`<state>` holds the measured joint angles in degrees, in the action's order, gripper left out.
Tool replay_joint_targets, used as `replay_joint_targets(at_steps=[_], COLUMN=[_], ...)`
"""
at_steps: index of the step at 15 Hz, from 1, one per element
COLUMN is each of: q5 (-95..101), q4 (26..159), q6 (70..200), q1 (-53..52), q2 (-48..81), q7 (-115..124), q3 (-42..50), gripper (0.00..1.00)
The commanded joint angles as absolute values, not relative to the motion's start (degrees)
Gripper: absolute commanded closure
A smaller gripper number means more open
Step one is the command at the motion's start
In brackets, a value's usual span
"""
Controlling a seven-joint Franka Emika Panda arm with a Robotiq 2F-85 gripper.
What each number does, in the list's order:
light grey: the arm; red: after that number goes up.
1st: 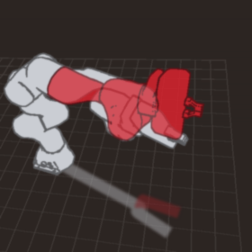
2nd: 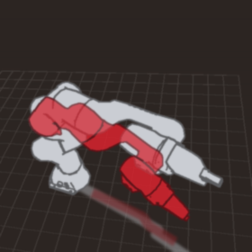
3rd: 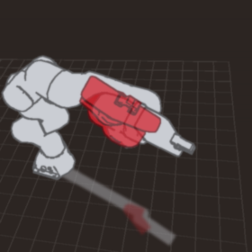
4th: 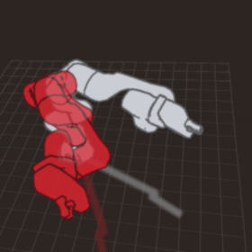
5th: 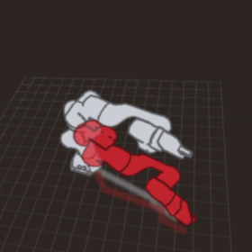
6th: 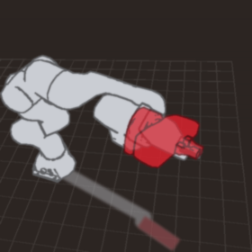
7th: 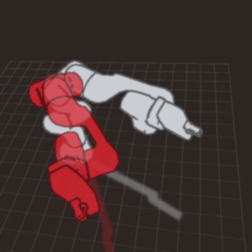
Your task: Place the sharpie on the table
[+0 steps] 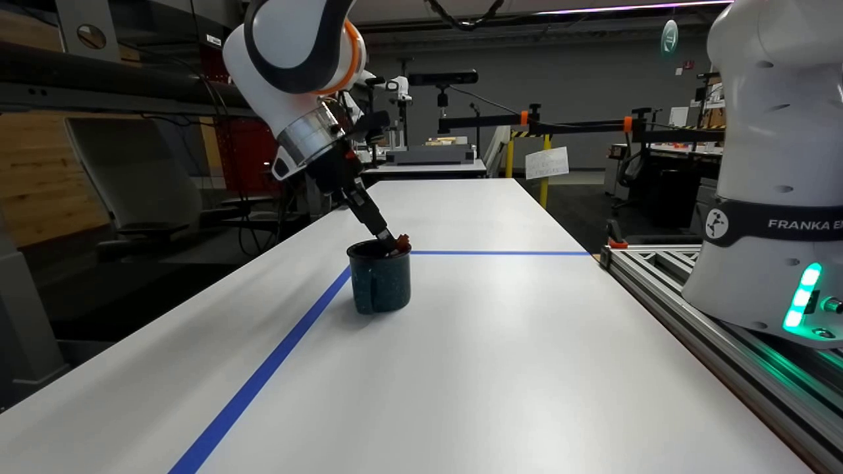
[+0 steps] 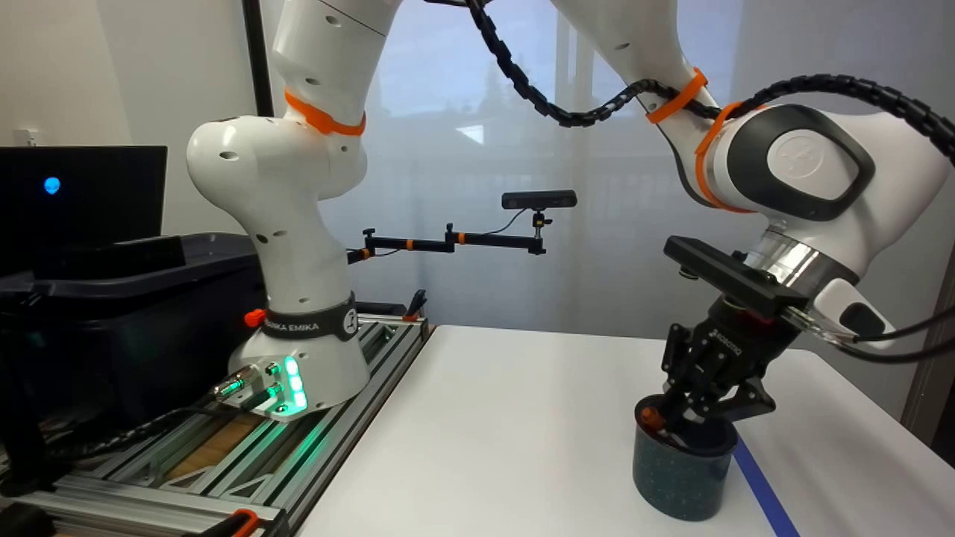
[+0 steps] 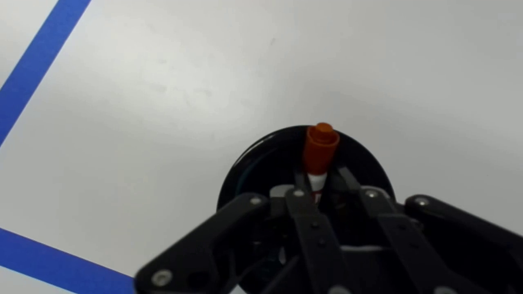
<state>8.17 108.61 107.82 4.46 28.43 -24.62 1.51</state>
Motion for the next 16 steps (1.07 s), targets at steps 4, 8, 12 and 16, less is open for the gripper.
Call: replay_joint_targets(at_steps=[4, 8, 12, 16], q5=[9.32, 9.31, 8.94, 8.14], q4=[107.36, 107.32, 107.23, 108.14], q6=[106.86, 106.83, 106.44, 104.47], q1=[4.70, 4.69, 4.83, 5.34], q2=[29.30, 29.66, 29.74, 26.19], q7=[-23.30, -23.15, -23.40, -26.10], q3=[1.12, 1.10, 0.94, 0.19], gripper=[0.70, 0.72, 0.95, 0.95])
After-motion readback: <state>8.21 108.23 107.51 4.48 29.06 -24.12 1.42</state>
